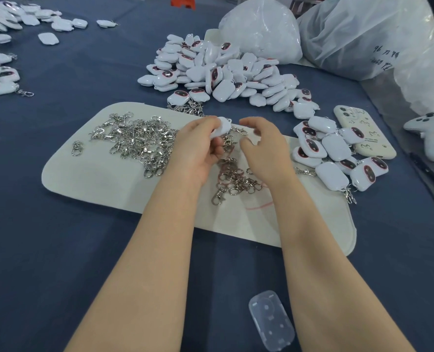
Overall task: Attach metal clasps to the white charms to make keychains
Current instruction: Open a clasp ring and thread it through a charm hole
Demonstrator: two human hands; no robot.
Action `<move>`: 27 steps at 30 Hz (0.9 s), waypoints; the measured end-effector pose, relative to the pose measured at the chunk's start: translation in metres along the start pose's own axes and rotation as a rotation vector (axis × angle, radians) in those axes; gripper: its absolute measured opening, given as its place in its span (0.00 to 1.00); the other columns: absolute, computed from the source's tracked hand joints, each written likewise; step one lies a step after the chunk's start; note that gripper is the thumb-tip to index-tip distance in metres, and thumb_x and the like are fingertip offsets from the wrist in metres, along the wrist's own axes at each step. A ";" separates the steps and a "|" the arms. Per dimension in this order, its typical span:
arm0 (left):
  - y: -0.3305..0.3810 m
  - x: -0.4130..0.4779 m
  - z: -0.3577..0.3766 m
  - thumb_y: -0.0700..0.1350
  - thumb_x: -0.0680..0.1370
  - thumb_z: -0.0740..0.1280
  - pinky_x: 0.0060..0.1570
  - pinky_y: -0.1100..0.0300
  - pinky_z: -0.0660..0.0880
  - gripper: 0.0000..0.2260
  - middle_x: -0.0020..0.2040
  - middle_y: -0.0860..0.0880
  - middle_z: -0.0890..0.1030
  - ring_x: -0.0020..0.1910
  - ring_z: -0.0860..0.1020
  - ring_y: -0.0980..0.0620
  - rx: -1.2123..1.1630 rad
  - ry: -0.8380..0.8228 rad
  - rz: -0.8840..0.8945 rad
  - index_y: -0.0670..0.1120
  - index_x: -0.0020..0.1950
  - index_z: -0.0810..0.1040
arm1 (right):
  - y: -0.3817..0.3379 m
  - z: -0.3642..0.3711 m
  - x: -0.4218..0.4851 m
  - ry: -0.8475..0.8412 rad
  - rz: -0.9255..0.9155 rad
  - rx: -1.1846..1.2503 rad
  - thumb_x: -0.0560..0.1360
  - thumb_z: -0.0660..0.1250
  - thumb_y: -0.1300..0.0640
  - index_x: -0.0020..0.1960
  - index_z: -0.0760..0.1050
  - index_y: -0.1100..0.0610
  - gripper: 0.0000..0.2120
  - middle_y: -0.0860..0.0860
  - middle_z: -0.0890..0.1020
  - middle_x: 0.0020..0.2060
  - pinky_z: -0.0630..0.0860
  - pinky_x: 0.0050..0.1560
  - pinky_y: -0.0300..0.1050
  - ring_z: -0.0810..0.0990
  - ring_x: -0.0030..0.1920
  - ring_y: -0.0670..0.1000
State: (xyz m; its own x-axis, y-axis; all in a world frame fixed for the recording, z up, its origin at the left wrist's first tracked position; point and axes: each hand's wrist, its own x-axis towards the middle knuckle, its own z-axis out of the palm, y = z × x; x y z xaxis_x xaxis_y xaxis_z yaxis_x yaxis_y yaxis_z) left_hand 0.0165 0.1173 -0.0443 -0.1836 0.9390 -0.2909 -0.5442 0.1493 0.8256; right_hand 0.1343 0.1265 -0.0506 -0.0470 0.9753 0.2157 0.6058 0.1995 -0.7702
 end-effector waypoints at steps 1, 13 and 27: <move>0.000 0.000 0.000 0.38 0.77 0.63 0.23 0.67 0.68 0.05 0.35 0.48 0.74 0.22 0.69 0.59 0.007 0.005 0.006 0.43 0.52 0.76 | -0.001 -0.001 0.000 0.007 -0.001 0.026 0.76 0.61 0.63 0.64 0.72 0.54 0.18 0.49 0.76 0.61 0.67 0.62 0.38 0.72 0.61 0.46; -0.006 0.001 0.002 0.39 0.75 0.67 0.33 0.63 0.69 0.12 0.44 0.46 0.76 0.30 0.70 0.56 0.292 0.107 0.123 0.47 0.56 0.72 | -0.014 -0.007 -0.002 -0.027 0.219 0.535 0.77 0.58 0.67 0.45 0.75 0.56 0.09 0.52 0.78 0.38 0.79 0.50 0.47 0.79 0.40 0.49; -0.020 -0.022 0.065 0.42 0.78 0.62 0.63 0.48 0.72 0.15 0.58 0.45 0.77 0.58 0.78 0.46 0.480 -0.082 0.243 0.44 0.65 0.71 | 0.005 -0.037 0.011 0.543 0.202 0.264 0.75 0.66 0.55 0.53 0.72 0.57 0.09 0.43 0.75 0.37 0.70 0.42 0.27 0.75 0.37 0.39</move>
State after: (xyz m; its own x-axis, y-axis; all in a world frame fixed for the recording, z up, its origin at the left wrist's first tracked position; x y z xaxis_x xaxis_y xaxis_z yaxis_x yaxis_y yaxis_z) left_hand 0.0845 0.1132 -0.0233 -0.1822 0.9824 -0.0413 -0.0551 0.0317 0.9980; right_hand 0.1660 0.1347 -0.0297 0.4992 0.8232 0.2706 0.3413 0.1003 -0.9346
